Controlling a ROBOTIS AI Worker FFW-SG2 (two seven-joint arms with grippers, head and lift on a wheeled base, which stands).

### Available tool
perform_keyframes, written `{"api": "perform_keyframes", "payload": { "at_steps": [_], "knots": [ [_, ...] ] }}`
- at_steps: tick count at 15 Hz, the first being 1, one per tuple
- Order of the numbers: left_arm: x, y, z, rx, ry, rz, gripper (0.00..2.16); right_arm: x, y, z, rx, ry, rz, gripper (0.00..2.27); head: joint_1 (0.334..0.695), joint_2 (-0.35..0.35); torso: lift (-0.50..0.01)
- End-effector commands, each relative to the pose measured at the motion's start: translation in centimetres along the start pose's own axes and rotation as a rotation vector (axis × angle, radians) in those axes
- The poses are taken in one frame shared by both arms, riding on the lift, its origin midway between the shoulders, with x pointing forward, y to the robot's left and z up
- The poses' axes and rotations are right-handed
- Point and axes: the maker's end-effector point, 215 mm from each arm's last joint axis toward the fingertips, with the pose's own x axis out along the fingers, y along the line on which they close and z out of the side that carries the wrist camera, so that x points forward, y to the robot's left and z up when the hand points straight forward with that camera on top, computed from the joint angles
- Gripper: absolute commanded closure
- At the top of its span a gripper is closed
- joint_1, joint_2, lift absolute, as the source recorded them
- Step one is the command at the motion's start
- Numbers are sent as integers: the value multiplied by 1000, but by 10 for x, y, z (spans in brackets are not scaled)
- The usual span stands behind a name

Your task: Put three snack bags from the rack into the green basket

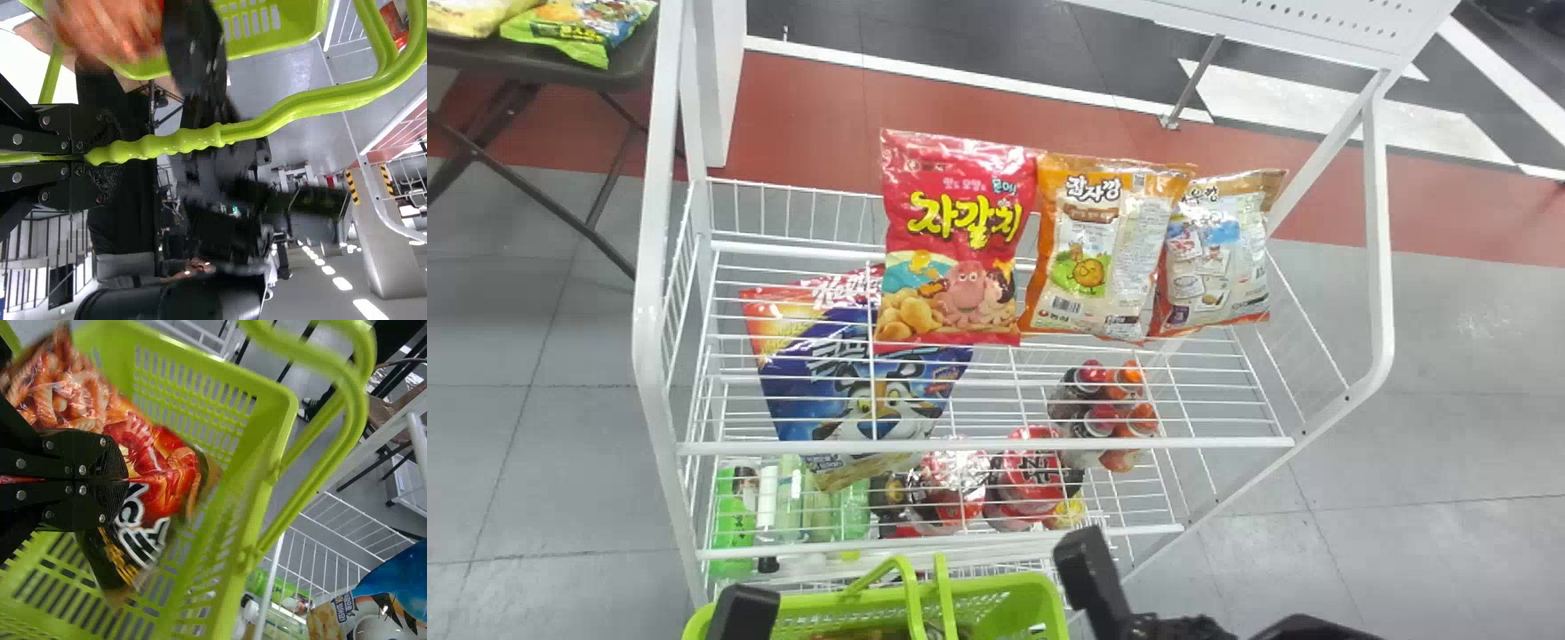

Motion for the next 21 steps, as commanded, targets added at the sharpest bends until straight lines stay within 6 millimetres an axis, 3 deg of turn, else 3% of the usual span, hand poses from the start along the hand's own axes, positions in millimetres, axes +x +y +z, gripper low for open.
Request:
{"api": "perform_keyframes", "payload": {
  "at_steps": [1,2,3,4,5,7,11,13,16,21],
  "knots": [
    [1,-2,-1,-1,2,-1,1413,31,-11,6,-64,-16,7,2240,695,-350,0],
    [2,-2,-2,1,6,-1,1413,34,-6,2,-58,1,19,2105,695,-350,0],
    [2,-2,-2,2,7,1,1413,33,2,-2,-46,24,42,1463,695,-350,0],
    [2,-2,-2,2,7,1,1413,25,6,-2,-46,47,52,147,695,-350,0],
    [2,-2,-3,-1,8,2,1413,15,10,-2,-37,66,61,-2,695,-350,0],
    [2,-2,-3,-1,9,2,1413,-18,16,11,-18,50,78,26,695,-350,0],
    [2,-2,-3,-1,9,2,1413,-91,22,71,1,-117,90,93,695,-350,0],
    [2,-3,-4,-2,12,1,1413,-133,11,116,-12,-265,34,107,695,-350,0],
    [4,-5,-6,-3,18,1,1413,-190,-29,187,-97,-494,-135,110,695,-350,0],
    [7,-5,-9,-1,28,3,1413,-211,-81,250,-217,-701,-431,110,695,-350,0]
  ]
}}
